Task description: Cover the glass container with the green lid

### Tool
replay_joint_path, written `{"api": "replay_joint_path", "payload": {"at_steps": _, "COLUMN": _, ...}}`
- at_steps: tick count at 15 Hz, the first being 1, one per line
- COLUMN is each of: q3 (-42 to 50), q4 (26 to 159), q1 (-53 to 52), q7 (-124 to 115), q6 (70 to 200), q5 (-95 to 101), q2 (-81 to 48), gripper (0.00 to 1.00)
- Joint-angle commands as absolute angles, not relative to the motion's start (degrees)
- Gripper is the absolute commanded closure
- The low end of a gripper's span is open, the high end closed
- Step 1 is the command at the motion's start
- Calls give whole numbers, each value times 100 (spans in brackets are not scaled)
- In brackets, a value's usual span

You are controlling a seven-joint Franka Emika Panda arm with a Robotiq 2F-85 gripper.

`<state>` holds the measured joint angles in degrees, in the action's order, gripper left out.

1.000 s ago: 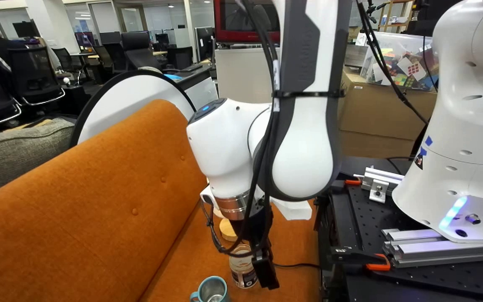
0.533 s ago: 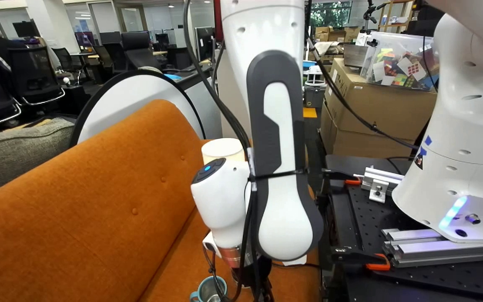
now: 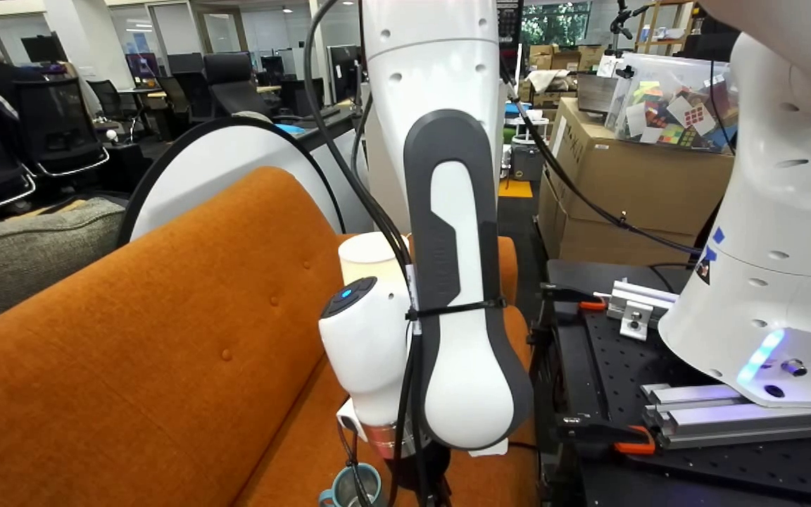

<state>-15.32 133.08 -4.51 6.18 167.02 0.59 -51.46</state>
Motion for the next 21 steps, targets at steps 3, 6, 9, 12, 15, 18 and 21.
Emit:
{"api": "replay_joint_path", "payload": {"at_steps": 3, "q3": -1485, "q4": 13160, "q1": -393, "q7": 682, "q6": 17540, "q5": 134, "q2": -5600, "gripper": 0}}
{"api": "replay_joint_path", "payload": {"at_steps": 6, "q3": -1248, "q4": 13008, "q1": -568, "q7": 532, "q6": 17917, "q5": 147, "q2": -5960, "gripper": 0}}
{"api": "replay_joint_path", "payload": {"at_steps": 9, "q3": -1191, "q4": 12786, "q1": -587, "q7": 320, "q6": 18344, "q5": 41, "q2": -6382, "gripper": 0}}
{"api": "replay_joint_path", "payload": {"at_steps": 12, "q3": -1169, "q4": 12790, "q1": -583, "q7": 326, "q6": 18232, "q5": 150, "q2": -6387, "gripper": 0}}
{"api": "replay_joint_path", "payload": {"at_steps": 15, "q3": -1172, "q4": 12742, "q1": -584, "q7": 303, "q6": 18240, "q5": 145, "q2": -6403, "gripper": 0}}
{"api": "replay_joint_path", "payload": {"at_steps": 18, "q3": -1126, "q4": 12617, "q1": -649, "q7": 272, "q6": 18299, "q5": 123, "q2": -6514, "gripper": 0}}
{"api": "replay_joint_path", "payload": {"at_steps": 21, "q3": -1042, "q4": 12311, "q1": -684, "q7": 261, "q6": 18309, "q5": 110, "q2": -6754, "gripper": 0}}
